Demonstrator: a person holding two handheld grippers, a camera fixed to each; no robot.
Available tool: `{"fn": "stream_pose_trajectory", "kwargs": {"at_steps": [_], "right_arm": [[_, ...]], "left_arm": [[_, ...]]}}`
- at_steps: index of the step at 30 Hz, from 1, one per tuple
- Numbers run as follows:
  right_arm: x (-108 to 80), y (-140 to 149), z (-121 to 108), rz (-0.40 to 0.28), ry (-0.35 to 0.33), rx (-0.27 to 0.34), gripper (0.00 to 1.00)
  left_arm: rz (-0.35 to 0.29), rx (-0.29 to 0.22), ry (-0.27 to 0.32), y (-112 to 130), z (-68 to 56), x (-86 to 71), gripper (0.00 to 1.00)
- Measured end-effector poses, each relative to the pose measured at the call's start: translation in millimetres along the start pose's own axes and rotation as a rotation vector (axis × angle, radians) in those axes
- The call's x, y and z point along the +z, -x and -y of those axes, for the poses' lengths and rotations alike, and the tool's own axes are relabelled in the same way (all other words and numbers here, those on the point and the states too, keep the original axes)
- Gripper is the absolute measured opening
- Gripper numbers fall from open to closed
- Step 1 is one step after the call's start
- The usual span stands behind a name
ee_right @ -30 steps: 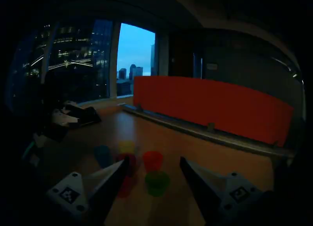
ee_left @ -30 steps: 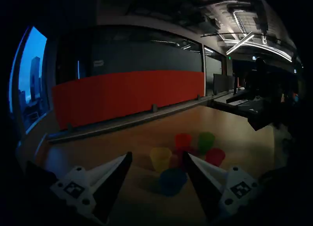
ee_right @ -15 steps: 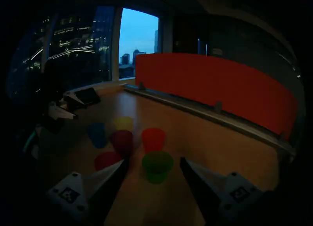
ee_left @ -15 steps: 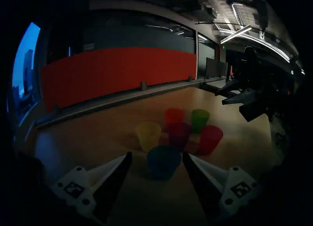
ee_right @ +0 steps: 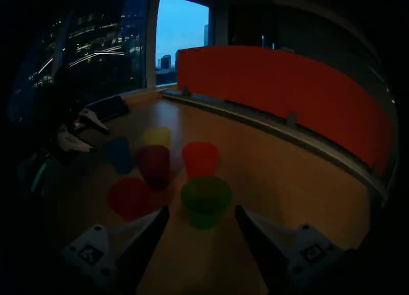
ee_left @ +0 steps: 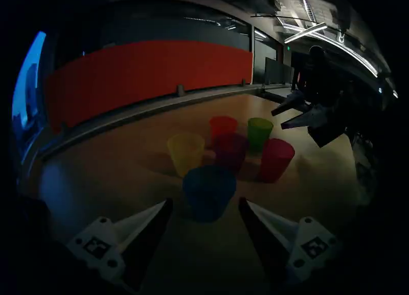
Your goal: Pour water
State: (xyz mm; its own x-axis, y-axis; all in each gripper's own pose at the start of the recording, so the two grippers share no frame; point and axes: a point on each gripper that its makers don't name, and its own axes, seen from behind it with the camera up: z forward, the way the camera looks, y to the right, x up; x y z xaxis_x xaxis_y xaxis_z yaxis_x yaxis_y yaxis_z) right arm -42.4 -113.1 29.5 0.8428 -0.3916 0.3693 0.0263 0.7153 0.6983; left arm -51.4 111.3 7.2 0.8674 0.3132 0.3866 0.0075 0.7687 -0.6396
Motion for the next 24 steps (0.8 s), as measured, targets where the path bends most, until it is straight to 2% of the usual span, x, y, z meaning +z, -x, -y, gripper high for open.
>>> {"fn": "stream_pose_trajectory", "kwargs": {"at_steps": [12, 24], "right_arm": [[24.6, 8.3, -1.3, 0.042, -0.006, -0.012, 0.96], [50.9, 11.7, -6.6, 0.067, -0.001, -0.007, 0.96]], "left_arm": [[0.05, 0.021, 0.009, 12.5, -0.2, 19.7, 0.95], [0.059, 0.025, 0.016, 9.1, -1.9, 34.7, 0.96]]}}
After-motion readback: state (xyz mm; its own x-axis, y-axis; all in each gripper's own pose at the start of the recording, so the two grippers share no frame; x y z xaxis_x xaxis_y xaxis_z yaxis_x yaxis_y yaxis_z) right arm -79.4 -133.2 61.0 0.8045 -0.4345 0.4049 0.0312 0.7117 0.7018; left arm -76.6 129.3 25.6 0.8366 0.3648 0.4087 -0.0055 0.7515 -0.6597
